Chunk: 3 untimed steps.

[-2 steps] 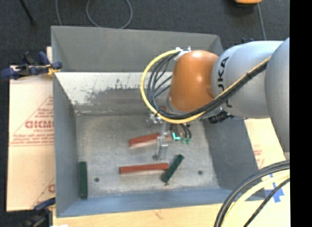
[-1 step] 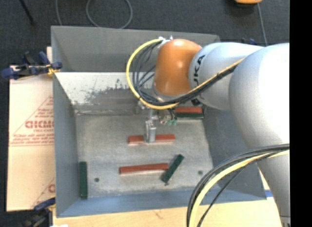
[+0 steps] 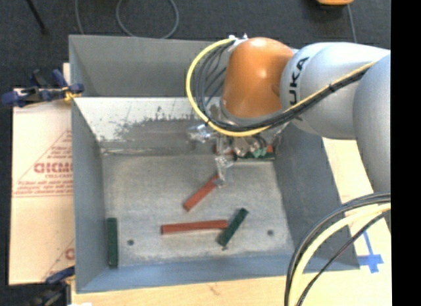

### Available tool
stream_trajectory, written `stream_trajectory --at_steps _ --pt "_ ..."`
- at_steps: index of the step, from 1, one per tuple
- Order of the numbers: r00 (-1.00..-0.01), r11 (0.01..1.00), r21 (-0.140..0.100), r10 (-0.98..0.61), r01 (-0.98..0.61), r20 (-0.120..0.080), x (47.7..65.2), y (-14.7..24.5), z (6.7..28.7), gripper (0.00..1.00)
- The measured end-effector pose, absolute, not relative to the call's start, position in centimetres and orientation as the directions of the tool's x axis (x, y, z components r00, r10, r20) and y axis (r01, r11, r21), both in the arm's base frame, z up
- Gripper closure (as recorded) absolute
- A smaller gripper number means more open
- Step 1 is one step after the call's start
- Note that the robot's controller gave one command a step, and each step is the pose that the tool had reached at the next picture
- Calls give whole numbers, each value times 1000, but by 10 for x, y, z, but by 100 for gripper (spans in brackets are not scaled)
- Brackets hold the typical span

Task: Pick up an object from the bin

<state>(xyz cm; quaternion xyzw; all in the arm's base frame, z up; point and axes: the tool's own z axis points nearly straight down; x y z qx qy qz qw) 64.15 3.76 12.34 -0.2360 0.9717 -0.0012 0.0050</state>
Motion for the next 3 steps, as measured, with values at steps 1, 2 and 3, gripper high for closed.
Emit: stream_trajectory --at_steps 1,2,3 --pt "-928 928 1 -372 -372 2 590 26 68 0" --pt "-928 928 -1 -372 -372 -6 593 26 71 100" --pt "-919 919 -5 -395 -395 -13 596 47 248 100"
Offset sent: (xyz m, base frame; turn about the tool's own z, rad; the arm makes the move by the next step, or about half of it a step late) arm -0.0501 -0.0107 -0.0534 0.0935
